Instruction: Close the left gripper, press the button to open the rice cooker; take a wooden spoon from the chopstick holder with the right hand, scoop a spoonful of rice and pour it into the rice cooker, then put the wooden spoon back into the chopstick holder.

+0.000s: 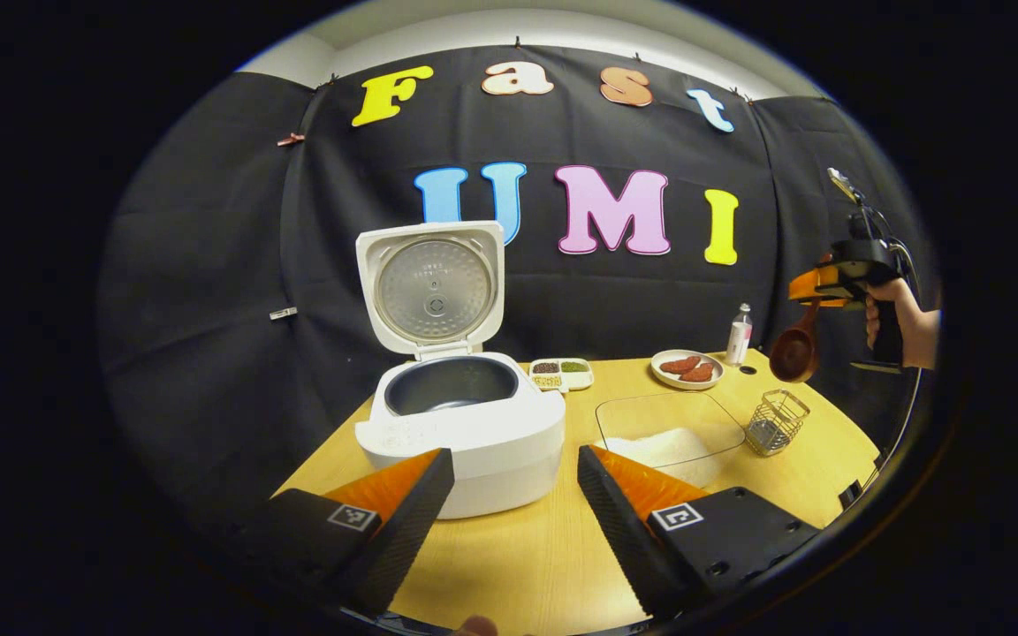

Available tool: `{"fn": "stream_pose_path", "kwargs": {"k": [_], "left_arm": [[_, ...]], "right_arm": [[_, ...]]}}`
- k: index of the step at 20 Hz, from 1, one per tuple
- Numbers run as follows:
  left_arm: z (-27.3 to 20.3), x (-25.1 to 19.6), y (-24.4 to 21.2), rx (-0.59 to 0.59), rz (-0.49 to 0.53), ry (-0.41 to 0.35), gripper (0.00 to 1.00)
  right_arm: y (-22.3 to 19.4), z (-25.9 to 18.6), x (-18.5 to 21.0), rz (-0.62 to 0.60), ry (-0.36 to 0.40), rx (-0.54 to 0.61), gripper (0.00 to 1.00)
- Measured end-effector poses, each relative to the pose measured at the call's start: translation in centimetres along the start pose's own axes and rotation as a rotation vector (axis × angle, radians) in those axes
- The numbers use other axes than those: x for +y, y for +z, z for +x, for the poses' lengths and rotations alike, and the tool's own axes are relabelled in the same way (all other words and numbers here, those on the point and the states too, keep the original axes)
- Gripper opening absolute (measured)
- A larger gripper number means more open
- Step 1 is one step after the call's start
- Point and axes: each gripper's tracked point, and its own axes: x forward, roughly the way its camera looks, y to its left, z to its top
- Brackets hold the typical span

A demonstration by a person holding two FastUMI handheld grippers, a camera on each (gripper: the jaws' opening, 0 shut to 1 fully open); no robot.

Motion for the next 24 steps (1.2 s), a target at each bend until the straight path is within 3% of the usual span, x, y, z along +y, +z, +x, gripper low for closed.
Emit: {"fn": "stream_pose_path", "kwargs": {"k": [10, 14, 19, 24], "left_arm": [[-1.4, 1.7, -4.2, 0.072, -0.098, -0.093, 0.97], [-1.2, 1.8, -6.2, 0.111, -0.112, -0.119, 1.0], [-0.1, 2.5, -8.2, 0.153, -0.102, -0.128, 0.97], [0.8, 3.1, -9.1, 0.169, -0.117, -0.117, 0.96]], "right_arm": [[-6.7, 1.6, 11.2, -0.135, 0.116, 0.058, 0.2], [-11.8, 4.1, 11.9, -0.185, 0.125, 0.105, 0.2], [-16.5, 6.3, 10.9, -0.236, 0.078, 0.125, 0.2], [-20.0, 6.6, 10.9, -0.207, 0.06, 0.151, 0.2]]}}
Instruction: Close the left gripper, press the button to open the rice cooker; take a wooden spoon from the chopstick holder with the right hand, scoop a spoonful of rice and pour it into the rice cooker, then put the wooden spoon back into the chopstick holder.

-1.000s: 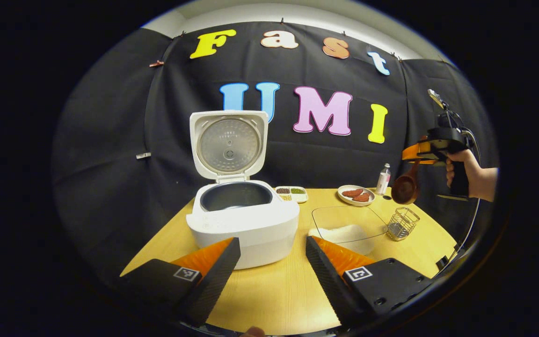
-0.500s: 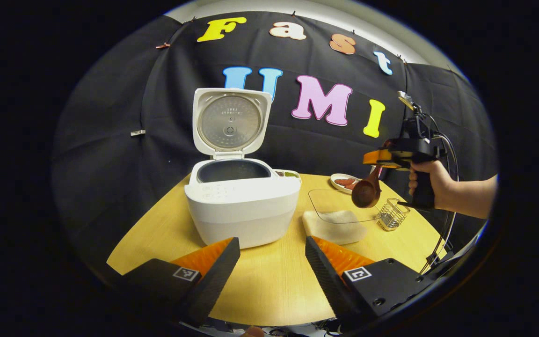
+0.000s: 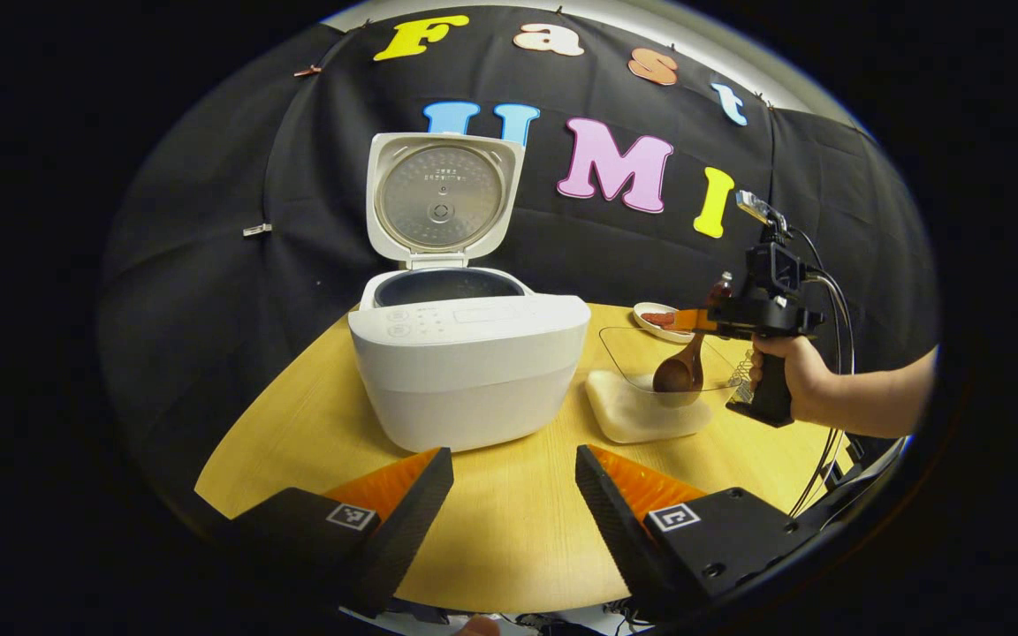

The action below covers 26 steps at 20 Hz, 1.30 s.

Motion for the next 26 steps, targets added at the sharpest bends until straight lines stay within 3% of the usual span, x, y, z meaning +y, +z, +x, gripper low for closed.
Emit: {"fn": "stream_pose_path", "kwargs": {"k": [2, 3, 10, 11, 14, 21, 22, 26], "left_arm": [[0.1, -0.1, -0.2, 0.001, -0.008, 0.003, 0.96], [0.2, 0.0, -0.1, -0.002, -0.005, 0.005, 0.96], [-0.5, 0.0, 0.2, -0.004, 0.022, 0.023, 0.96], [-0.7, 0.1, 0.4, -0.008, 0.023, 0.029, 0.96], [-1.2, -0.3, 0.3, -0.005, 0.018, 0.031, 0.95], [-1.6, -1.2, 0.2, 0.002, 0.016, 0.022, 0.96], [-1.6, -1.2, 0.3, 0.0, 0.024, 0.023, 0.96], [-1.8, -0.6, 1.7, -0.033, 0.036, 0.047, 0.96]], "right_arm": [[-0.1, -0.4, 0.5, 0.011, -0.007, -0.01, 0.16], [-0.4, -0.5, 0.8, 0.016, -0.008, -0.007, 0.2], [-2.2, -2.4, 5.5, 0.072, 0.068, 0.052, 0.2], [-2.4, -2.7, 5.9, 0.091, 0.075, 0.063, 0.16], [-2.8, -3.1, 6.5, 0.162, 0.084, 0.104, 0.2], [-2.6, -3.6, 5.0, 0.436, 0.062, 0.193, 0.16], [-2.5, -3.7, 4.7, 0.465, 0.062, 0.199, 0.2], [-1.9, -4.2, 2.5, 0.557, 0.026, 0.203, 0.2]]}}
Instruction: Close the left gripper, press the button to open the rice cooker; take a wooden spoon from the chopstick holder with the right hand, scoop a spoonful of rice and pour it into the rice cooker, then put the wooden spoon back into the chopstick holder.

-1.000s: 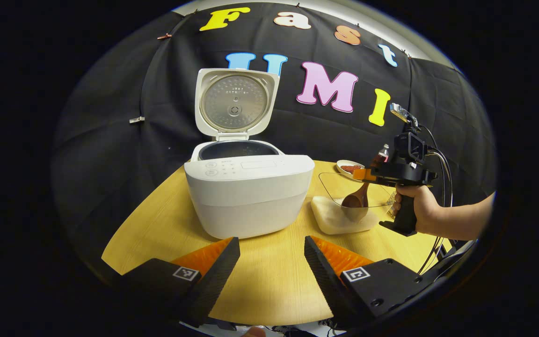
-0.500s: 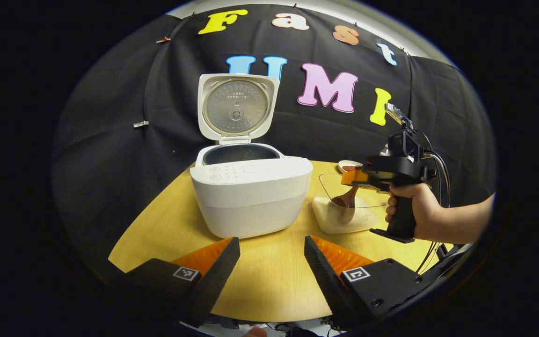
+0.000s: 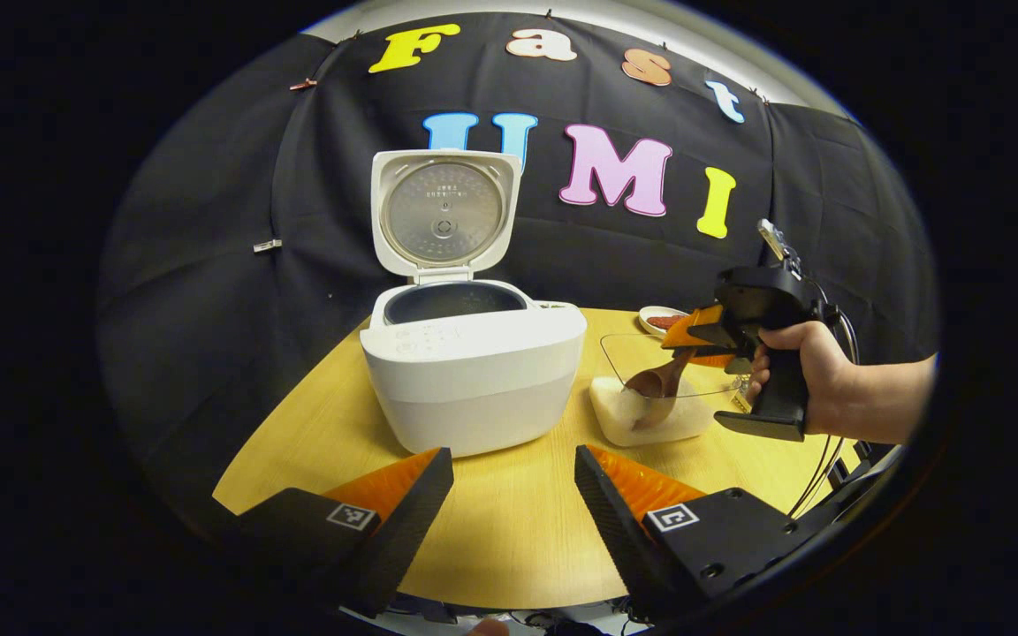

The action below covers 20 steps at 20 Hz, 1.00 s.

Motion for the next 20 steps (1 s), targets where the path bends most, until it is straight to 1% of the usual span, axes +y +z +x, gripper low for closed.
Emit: {"fn": "stream_pose_path", "kwargs": {"k": [6, 10, 14, 17, 20], "left_arm": [[-0.2, 0.6, 0.7, -0.013, -0.029, 0.01, 0.95], [-0.4, 0.5, 0.4, -0.01, -0.048, 0.002, 0.95], [-0.5, 0.5, 0.6, -0.02, -0.049, 0.001, 0.96], [-0.7, 0.5, 0.9, -0.035, -0.043, -0.001, 0.96], [-0.8, 0.5, 1.1, -0.044, -0.042, 0.001, 0.96]], "right_arm": [[4.5, -1.6, -1.9, 0.155, -0.031, -0.059, 0.2], [7.1, -2.8, -2.7, 0.228, -0.04, -0.087, 0.2], [9.5, -4.2, -1.8, 0.285, -0.013, -0.11, 0.2], [11.1, -4.8, -0.2, 0.33, 0.022, -0.125, 0.2], [12.1, -5.0, 1.5, 0.394, 0.054, -0.113, 0.2]]}}
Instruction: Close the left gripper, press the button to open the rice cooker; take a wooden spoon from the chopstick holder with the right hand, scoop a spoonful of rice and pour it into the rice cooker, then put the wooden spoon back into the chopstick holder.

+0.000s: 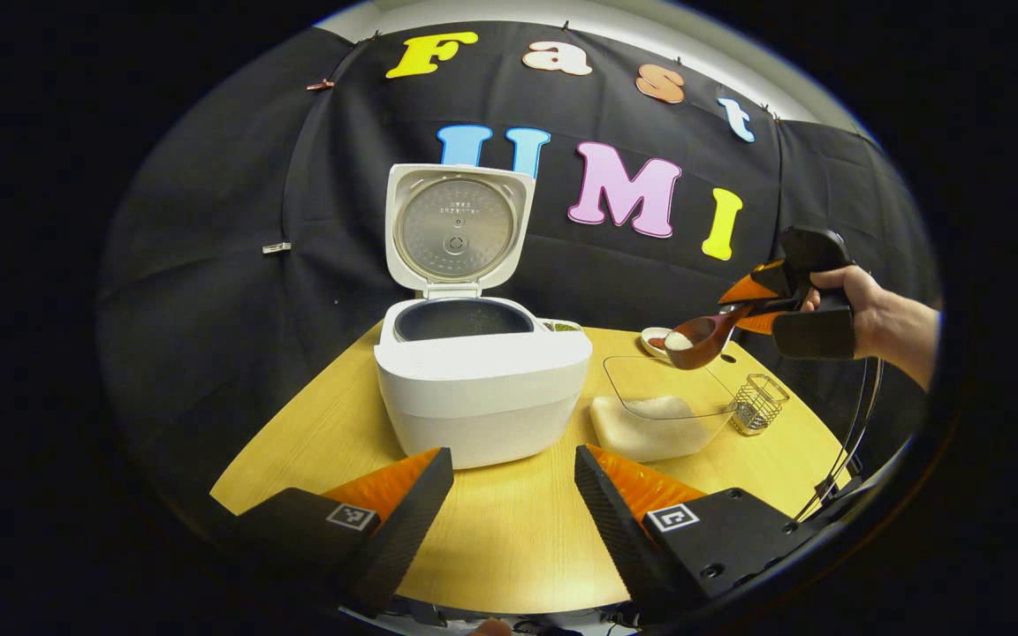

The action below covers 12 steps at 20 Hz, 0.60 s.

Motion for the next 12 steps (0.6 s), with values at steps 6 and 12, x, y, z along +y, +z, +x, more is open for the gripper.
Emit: {"fn": "stream_pose_path", "kwargs": {"k": [6, 12], "left_arm": [[0.1, 0.5, 0.0, -0.007, -0.02, 0.02, 0.96], [-0.4, 1.6, -0.1, -0.012, -0.003, 0.037, 0.95]], "right_arm": [[-1.7, 0.2, 6.0, 0.032, 0.106, 0.035, 0.2], [-4.8, 1.6, 11.5, 0.028, 0.168, 0.084, 0.2]]}}
